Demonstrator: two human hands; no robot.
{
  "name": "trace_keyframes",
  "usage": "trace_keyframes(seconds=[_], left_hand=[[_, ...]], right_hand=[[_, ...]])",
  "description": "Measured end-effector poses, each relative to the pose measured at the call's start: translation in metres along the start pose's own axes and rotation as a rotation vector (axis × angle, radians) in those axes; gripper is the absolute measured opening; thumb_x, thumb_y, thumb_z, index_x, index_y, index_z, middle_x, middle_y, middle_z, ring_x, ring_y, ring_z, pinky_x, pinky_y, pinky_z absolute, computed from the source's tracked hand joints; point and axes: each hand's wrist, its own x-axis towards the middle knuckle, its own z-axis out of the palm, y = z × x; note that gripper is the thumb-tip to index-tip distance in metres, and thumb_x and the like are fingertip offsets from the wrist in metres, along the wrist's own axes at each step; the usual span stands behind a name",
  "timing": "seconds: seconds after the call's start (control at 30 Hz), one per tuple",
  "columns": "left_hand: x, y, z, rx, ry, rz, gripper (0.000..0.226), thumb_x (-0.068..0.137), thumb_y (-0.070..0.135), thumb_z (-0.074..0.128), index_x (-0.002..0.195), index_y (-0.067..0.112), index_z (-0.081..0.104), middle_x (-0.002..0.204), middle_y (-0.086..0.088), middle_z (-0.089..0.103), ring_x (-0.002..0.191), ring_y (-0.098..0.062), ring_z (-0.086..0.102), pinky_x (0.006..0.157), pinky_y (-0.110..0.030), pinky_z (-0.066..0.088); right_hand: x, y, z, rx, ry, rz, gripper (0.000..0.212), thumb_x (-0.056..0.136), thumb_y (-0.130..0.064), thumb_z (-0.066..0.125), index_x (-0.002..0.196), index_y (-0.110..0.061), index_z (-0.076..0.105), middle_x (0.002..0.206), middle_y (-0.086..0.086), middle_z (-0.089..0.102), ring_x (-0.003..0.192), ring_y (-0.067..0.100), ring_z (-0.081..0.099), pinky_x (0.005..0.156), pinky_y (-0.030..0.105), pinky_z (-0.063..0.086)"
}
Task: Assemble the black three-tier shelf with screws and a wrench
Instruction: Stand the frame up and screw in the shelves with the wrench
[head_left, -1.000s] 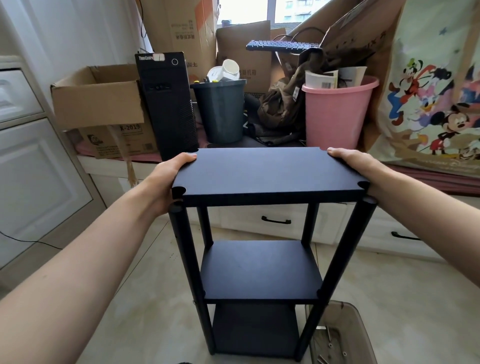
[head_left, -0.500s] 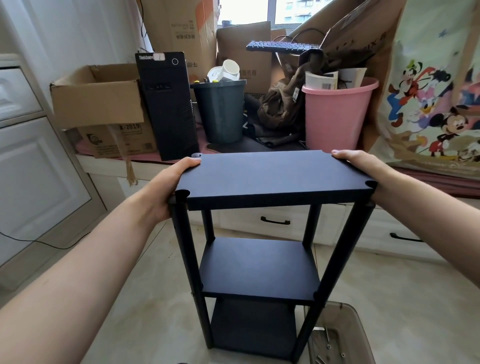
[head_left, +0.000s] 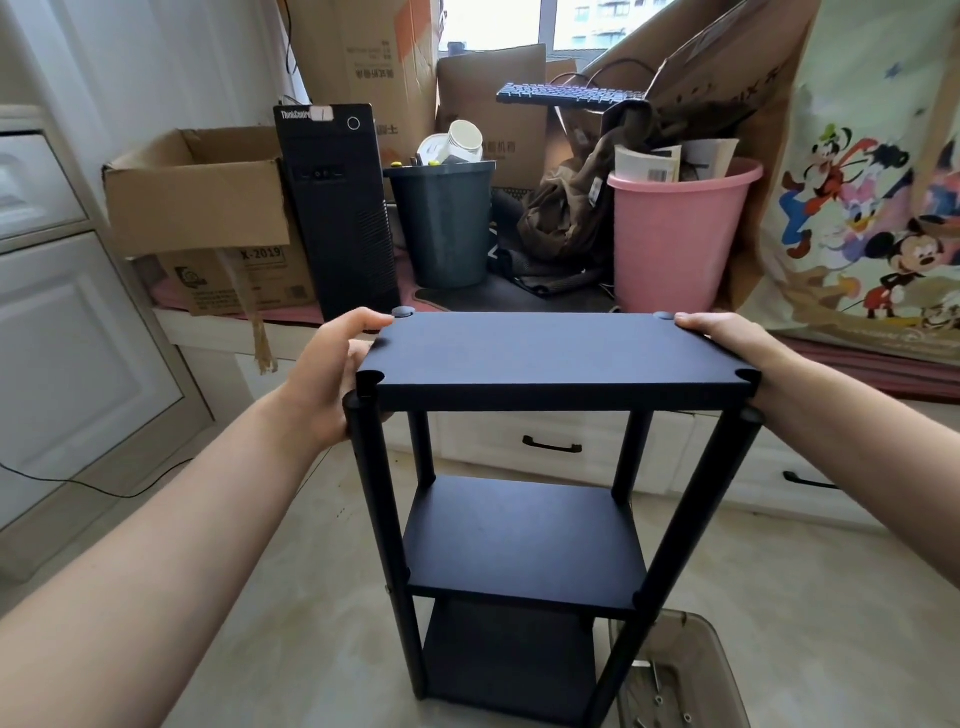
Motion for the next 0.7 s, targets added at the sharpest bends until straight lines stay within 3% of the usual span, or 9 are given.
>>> trace_keyframes(seconds=[0.17, 0.3, 0.43, 0.5, 0.6, 0.7], left_hand=[[0.0003, -0.0012, 0.0007, -0.004, 0.004, -0.012, 0.03, 0.091, 0.037, 0.065, 0.111, 0.015, 0.065, 0.07, -0.003, 0.073, 0.062, -0.014, 0.071, 0.053, -0.022, 0.056], [-0.0001, 0.001, 0.0024, -0.003, 0.001, -0.069, 0.039, 0.092, 0.048, 0.066, 0.108, 0.013, 0.064, 0.068, -0.001, 0.071, 0.055, -0.013, 0.068, 0.047, -0.021, 0.053], [-0.0002, 0.0047, 0.0011, 0.015, -0.023, -0.141, 0.048, 0.089, 0.062, 0.063, 0.101, 0.015, 0.066, 0.069, 0.001, 0.067, 0.056, -0.012, 0.065, 0.052, -0.02, 0.054], [0.0, 0.0056, 0.0014, 0.033, -0.032, -0.159, 0.053, 0.089, 0.066, 0.059, 0.104, 0.015, 0.065, 0.068, 0.001, 0.066, 0.057, -0.012, 0.065, 0.056, -0.022, 0.054], [-0.0013, 0.0038, 0.0023, 0.017, -0.083, -0.137, 0.057, 0.086, 0.07, 0.056, 0.098, 0.015, 0.069, 0.06, 0.0, 0.063, 0.053, -0.013, 0.064, 0.043, -0.02, 0.049], [-0.0059, -0.0011, -0.0045, -0.028, -0.178, -0.098, 0.045, 0.078, 0.057, 0.07, 0.093, 0.016, 0.08, 0.076, -0.005, 0.07, 0.062, -0.017, 0.067, 0.045, -0.022, 0.051]], right_hand=[[0.0025, -0.0006, -0.0024, 0.014, -0.019, 0.004, 0.035, 0.097, -0.024, 0.058, 0.125, -0.003, 0.062, 0.088, 0.004, 0.058, 0.067, 0.015, 0.053, 0.059, 0.025, 0.042], [0.0058, -0.0001, -0.0027, 0.024, -0.012, -0.003, 0.04, 0.097, -0.024, 0.058, 0.13, 0.0, 0.059, 0.093, 0.005, 0.059, 0.069, 0.015, 0.054, 0.06, 0.025, 0.043], [0.0048, 0.0001, -0.0019, 0.035, -0.017, 0.003, 0.04, 0.098, -0.024, 0.057, 0.131, -0.001, 0.058, 0.091, 0.006, 0.06, 0.067, 0.015, 0.055, 0.056, 0.023, 0.044], [0.0028, -0.0015, -0.0016, 0.05, -0.038, 0.015, 0.039, 0.099, -0.023, 0.054, 0.132, -0.002, 0.058, 0.082, 0.003, 0.062, 0.061, 0.012, 0.057, 0.05, 0.019, 0.045], [0.0016, -0.0054, -0.0022, 0.132, -0.079, 0.058, 0.039, 0.101, -0.021, 0.052, 0.135, -0.001, 0.056, 0.065, -0.001, 0.065, 0.044, 0.006, 0.059, 0.047, 0.017, 0.047], [0.0007, -0.0057, -0.0028, 0.123, -0.061, 0.039, 0.04, 0.1, -0.021, 0.054, 0.134, 0.0, 0.056, 0.06, -0.003, 0.065, 0.039, 0.004, 0.059, 0.046, 0.016, 0.047]])
